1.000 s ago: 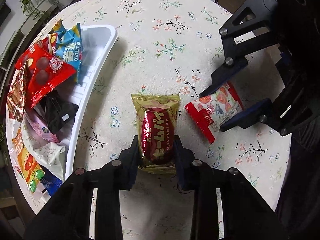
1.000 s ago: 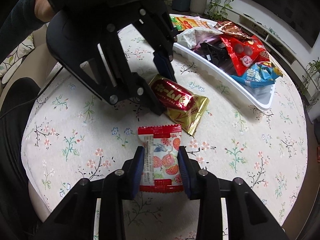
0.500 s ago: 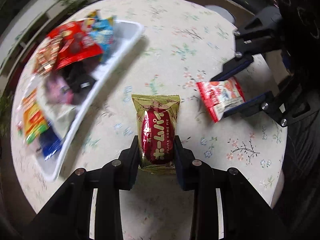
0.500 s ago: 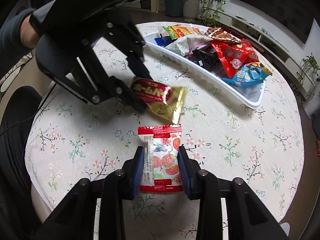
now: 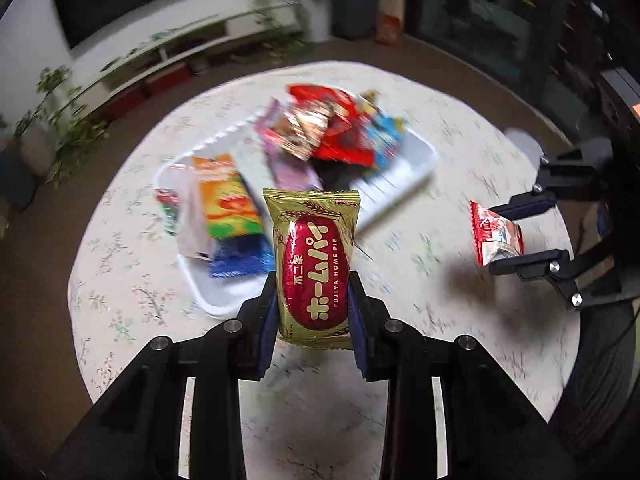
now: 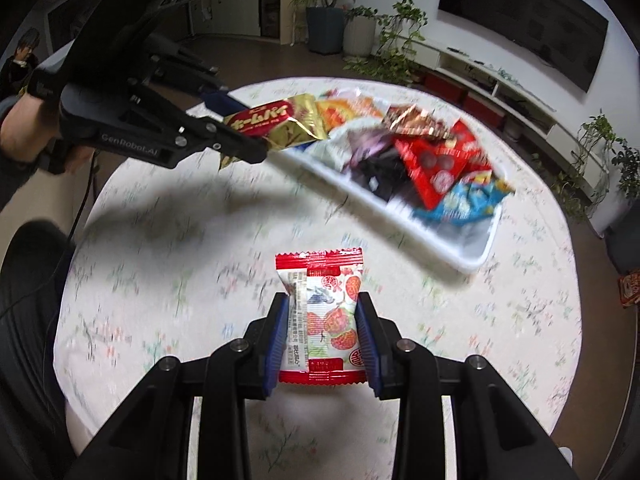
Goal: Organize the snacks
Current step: 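Carry both packets over the white tray and lower them in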
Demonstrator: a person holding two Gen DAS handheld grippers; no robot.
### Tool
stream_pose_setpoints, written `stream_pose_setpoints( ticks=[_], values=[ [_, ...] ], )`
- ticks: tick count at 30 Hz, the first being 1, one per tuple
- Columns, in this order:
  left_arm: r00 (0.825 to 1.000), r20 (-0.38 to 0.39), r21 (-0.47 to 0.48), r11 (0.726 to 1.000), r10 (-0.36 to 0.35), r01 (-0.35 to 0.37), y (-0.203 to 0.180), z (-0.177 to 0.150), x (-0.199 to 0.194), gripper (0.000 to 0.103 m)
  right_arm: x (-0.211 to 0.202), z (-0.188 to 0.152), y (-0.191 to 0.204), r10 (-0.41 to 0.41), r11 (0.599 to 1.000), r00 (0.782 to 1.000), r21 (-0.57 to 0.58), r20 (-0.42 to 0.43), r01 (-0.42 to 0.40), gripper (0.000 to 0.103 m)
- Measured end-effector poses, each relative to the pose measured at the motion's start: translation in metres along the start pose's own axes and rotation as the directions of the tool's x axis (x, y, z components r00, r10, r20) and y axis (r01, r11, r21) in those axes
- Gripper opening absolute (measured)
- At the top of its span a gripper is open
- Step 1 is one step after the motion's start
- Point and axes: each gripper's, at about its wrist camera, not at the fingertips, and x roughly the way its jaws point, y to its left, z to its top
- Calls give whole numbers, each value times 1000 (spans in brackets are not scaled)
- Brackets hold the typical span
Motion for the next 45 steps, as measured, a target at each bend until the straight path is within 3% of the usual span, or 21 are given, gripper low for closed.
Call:
stream_pose_setpoints(
  ticks=[10, 19, 43, 45],
  values=[
    [998, 53, -82, 996, 46, -41, 30, 35, 22, 29, 11, 80, -37, -86, 990, 992, 119, 90, 75, 36],
    [995, 69, -150, 987, 76, -65, 56, 55, 58, 29, 46, 134, -67, -165, 971, 982, 192, 96, 144, 36],
    [987, 97, -280, 955, 126, -95, 101, 68, 118, 30, 115, 168, -84, -266, 945, 963, 212, 43, 251, 37],
    [985, 105, -286, 953, 135, -100, 104, 68, 119, 35, 116, 167, -85, -272, 943, 961, 212, 47, 257, 40]
  ],
)
